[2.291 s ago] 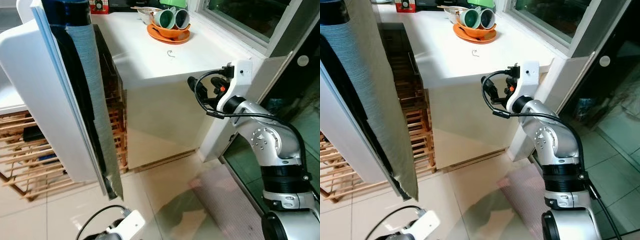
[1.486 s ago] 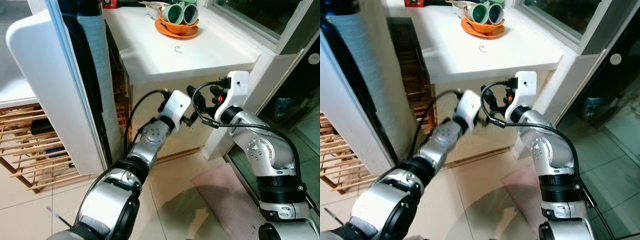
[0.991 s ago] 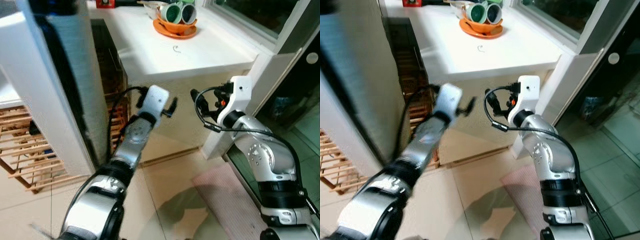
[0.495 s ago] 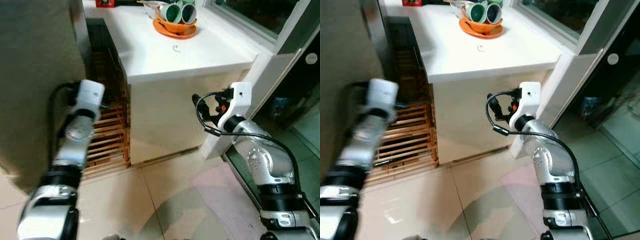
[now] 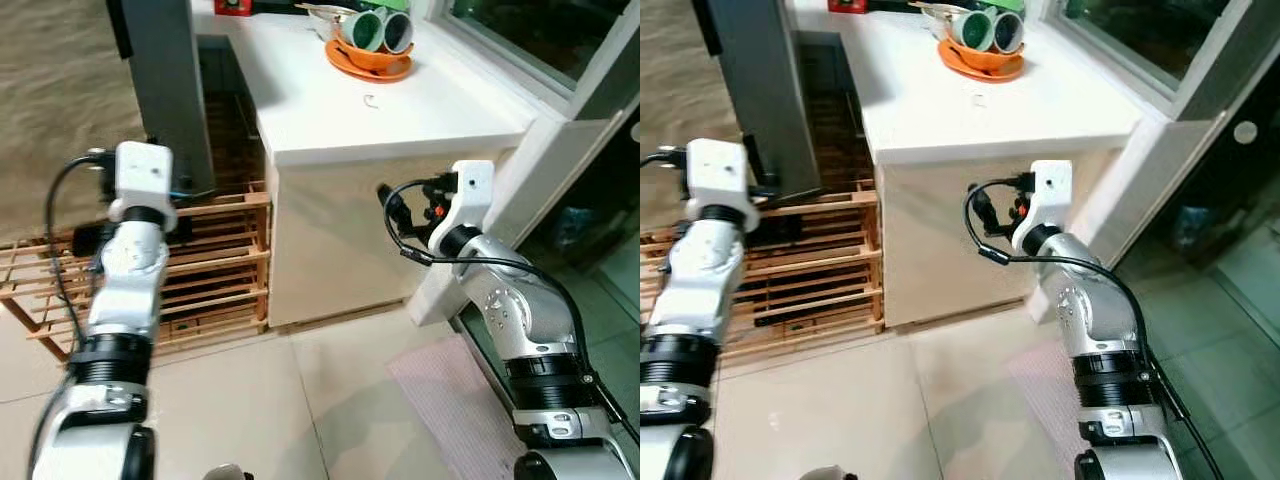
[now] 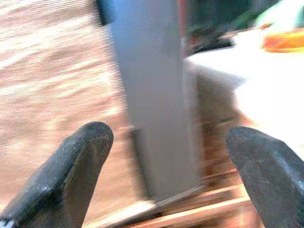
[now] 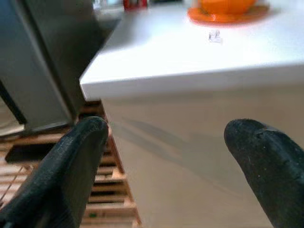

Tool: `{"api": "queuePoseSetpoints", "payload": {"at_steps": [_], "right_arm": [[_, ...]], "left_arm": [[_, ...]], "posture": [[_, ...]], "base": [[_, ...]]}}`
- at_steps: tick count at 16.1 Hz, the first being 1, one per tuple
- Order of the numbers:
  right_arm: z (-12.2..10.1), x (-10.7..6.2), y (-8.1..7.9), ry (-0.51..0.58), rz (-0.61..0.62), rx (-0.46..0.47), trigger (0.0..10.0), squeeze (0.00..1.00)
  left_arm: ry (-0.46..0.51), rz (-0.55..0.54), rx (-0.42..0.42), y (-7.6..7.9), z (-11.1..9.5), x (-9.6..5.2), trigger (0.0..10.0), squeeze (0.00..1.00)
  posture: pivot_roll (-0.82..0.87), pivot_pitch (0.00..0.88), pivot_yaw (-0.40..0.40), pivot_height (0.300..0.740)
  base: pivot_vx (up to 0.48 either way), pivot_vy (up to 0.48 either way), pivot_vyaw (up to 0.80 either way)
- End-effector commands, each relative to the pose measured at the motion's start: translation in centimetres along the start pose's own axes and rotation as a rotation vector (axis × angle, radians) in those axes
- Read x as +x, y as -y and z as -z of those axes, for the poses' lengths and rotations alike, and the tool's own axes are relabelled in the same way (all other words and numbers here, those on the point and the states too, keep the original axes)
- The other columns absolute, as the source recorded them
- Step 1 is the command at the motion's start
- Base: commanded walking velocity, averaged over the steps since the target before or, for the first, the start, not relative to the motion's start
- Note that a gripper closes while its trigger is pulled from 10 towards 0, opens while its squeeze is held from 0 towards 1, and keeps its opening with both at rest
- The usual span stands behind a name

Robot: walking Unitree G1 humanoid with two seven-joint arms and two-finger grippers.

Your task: Restocking fridge

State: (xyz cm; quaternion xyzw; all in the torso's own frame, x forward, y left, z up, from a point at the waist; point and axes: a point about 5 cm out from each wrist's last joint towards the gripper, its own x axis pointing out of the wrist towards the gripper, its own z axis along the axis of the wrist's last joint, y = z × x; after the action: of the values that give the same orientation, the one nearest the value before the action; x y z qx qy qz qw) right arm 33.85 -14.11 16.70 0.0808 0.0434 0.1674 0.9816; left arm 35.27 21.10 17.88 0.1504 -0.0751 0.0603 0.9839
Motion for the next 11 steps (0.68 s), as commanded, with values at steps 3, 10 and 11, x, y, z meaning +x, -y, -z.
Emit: {"api": "queuePoseSetpoints", "payload": {"at_steps": [3, 10, 11], "right_arm": [[-0.1, -0.7, 1.8, 0.047, 0.114, -0.095, 10.0, 0.0], [1.3, -1.8, 3.7, 0.078, 0.315, -0.063, 10.0, 0.0], [1.5, -1.9, 3.8, 0.077, 0.335, -0.059, 10.0, 0.0]], "left_arm": [[0.041, 0.182, -0.074, 4.2, -1.0, -0.9, 10.0, 0.0], [0.053, 0.359, -0.289, 9.7, -1.6, -3.6, 10.0, 0.0], [0.043, 0.351, -0.301, 9.9, -1.5, -3.8, 10.0, 0.0]], "posture": [[0.01, 0.0, -0.105, 0.74], [-0.01, 0.0, -0.052, 0.74], [-0.02, 0.0, -0.046, 0.74]], "base": [[0.0, 0.0, 0.0], [0.0, 0.0, 0.0], [0.0, 0.0, 0.0]]}}
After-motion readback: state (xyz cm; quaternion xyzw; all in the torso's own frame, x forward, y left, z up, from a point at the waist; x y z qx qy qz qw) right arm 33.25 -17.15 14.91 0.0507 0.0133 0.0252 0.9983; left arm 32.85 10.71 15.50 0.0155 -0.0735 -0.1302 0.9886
